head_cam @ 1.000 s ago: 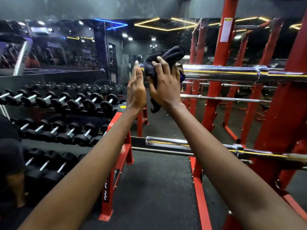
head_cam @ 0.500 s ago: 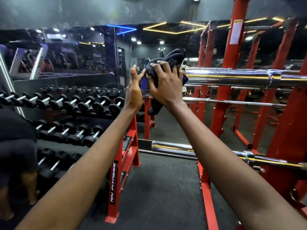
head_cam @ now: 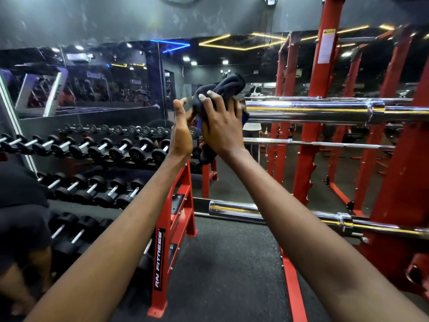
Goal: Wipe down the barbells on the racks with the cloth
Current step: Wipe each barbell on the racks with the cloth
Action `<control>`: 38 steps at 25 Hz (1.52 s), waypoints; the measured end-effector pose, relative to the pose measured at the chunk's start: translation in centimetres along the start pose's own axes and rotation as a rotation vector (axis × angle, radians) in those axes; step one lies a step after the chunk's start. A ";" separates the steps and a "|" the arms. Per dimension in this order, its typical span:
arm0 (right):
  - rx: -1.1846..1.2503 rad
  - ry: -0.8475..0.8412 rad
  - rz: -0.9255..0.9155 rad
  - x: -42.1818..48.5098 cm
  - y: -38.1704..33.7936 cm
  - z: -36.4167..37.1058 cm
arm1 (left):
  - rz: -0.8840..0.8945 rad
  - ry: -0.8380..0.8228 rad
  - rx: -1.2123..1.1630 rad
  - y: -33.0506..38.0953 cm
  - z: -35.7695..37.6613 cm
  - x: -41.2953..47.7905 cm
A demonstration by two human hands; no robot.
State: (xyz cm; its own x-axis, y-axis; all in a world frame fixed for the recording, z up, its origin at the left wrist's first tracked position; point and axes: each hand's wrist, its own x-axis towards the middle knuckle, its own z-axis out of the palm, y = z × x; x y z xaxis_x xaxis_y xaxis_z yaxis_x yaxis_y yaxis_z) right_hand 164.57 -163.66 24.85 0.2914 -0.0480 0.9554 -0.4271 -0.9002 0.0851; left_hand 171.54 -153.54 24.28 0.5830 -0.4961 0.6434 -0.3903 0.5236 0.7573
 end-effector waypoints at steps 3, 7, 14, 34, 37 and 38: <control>-0.038 0.037 -0.032 -2.4 1.8 0.0 | 0.003 0.014 0.007 0.5 0.1 0.1; 0.040 0.189 0.051 -6.1 4.1 -0.4 | 0.110 -0.073 0.327 1.4 1.4 0.0; 0.880 0.494 0.998 -5.6 -1.2 -1.3 | 0.261 -0.061 0.574 0.4 3.7 0.6; 1.855 -0.036 1.567 -5.0 10.1 -6.8 | 0.299 0.011 0.873 0.2 8.9 2.0; 1.871 0.030 1.486 -4.4 10.1 -5.4 | 0.350 0.050 1.019 -0.7 9.5 1.8; 1.774 0.044 1.460 -5.0 9.8 -5.8 | 0.355 0.059 1.017 -0.8 9.6 1.8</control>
State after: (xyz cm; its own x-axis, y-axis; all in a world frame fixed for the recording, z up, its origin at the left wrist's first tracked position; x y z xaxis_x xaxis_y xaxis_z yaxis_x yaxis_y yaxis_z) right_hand 153.91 -169.74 22.57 0.5691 -0.8123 0.1280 0.6633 0.3614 -0.6553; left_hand 166.08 -161.45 25.93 0.3429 -0.3809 0.8587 -0.9370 -0.2036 0.2839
